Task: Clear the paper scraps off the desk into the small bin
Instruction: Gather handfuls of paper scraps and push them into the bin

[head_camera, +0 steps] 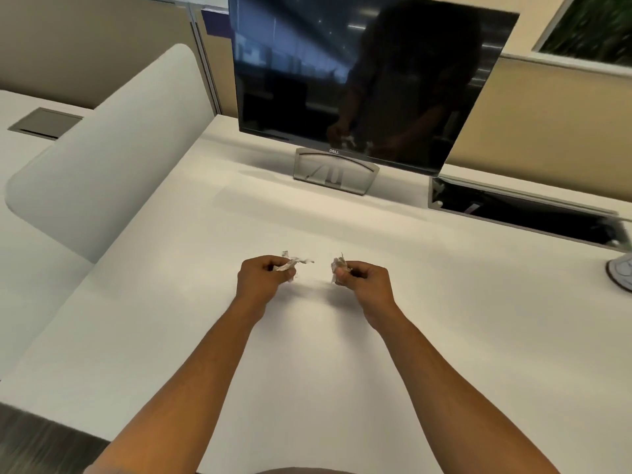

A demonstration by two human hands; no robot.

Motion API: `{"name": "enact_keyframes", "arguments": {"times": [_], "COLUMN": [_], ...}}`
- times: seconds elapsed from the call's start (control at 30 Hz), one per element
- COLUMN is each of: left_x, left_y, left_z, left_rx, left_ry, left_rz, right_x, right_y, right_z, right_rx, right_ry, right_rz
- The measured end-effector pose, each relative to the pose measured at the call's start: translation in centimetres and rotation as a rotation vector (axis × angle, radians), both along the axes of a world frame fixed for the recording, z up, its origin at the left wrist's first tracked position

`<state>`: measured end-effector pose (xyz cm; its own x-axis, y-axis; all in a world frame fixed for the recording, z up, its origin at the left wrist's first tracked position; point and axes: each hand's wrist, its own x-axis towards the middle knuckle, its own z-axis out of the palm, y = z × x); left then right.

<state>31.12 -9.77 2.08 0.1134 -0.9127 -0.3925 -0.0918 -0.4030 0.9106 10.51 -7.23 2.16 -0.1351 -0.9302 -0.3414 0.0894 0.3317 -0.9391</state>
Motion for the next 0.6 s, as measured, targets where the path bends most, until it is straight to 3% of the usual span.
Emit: {"name": "enact_keyframes", "arguments": {"times": [0.27, 0.6], "left_x": [-9.6, -24.7], "left_y": [1.7, 2.9], "left_z": [2.5, 4.0], "left_rx": [-0.070, -0.070], "left_ry": [0.051, 0.046], "left_rz": [-0.118, -0.305], "right_x": [-9.8, -23.7], "right_y": [3.5, 8.3], "right_z": [1.7, 2.4], "right_rx": [-0.048, -0.089], "right_ry": [-0.124, -0.139], "right_rz": [-0.182, -0.381]}}
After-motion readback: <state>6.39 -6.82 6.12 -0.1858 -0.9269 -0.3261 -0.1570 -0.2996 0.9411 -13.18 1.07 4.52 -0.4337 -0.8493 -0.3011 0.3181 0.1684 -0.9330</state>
